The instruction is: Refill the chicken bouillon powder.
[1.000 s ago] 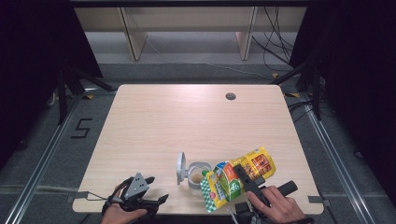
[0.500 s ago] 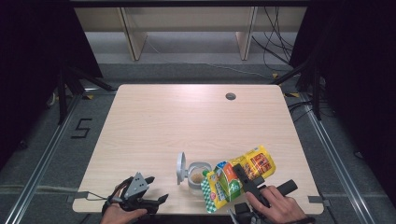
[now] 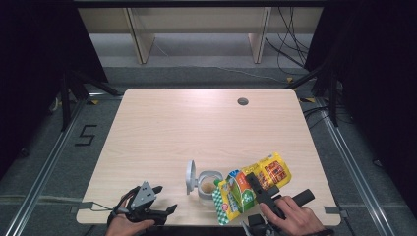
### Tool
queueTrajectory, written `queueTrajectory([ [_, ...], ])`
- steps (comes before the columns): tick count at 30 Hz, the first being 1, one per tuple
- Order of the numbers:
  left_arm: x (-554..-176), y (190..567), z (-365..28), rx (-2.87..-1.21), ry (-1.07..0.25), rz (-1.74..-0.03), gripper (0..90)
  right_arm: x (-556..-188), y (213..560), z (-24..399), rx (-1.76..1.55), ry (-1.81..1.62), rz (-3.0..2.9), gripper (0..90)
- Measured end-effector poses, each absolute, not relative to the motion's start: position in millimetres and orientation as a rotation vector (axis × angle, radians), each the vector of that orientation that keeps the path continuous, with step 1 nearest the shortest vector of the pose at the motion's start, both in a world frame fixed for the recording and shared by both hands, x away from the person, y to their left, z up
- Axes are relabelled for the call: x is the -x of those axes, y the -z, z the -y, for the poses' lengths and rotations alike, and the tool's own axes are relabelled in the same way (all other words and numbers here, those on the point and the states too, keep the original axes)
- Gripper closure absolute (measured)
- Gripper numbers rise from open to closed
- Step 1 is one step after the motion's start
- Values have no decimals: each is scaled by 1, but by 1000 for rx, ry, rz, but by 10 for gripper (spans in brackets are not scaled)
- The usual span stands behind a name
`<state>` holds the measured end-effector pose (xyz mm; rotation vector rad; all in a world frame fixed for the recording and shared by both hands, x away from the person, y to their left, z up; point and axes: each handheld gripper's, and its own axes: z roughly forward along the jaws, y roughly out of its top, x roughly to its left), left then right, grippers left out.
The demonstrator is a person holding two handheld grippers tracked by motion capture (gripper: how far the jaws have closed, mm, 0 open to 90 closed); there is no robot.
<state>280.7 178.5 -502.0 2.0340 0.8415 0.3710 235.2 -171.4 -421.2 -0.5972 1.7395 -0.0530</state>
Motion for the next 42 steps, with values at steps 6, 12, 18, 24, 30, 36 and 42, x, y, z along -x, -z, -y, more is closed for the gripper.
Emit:
queueTrajectory([
  [6,-281,502,-179,-2038,-375,-840,203,-236,422,172,596,52,-1743,558],
  [12,-281,503,-178,-2023,-371,-838,202,-235,423,171,607,53,-1743,560],
  [18,-281,503,-178,-2032,-380,-838,203,-235,423,171,605,54,-1742,560],
  [24,-281,503,-178,-2034,-380,-838,202,-235,422,170,614,52,-1741,561],
  [30,-281,503,-178,-2037,-376,-836,194,-236,422,170,614,57,-1738,562],
  [36,-280,501,-179,-2056,-376,-828,186,-235,421,170,621,59,-1737,562],
  [42,-280,501,-179,-2058,-386,-834,167,-236,422,171,620,58,-1738,563],
])
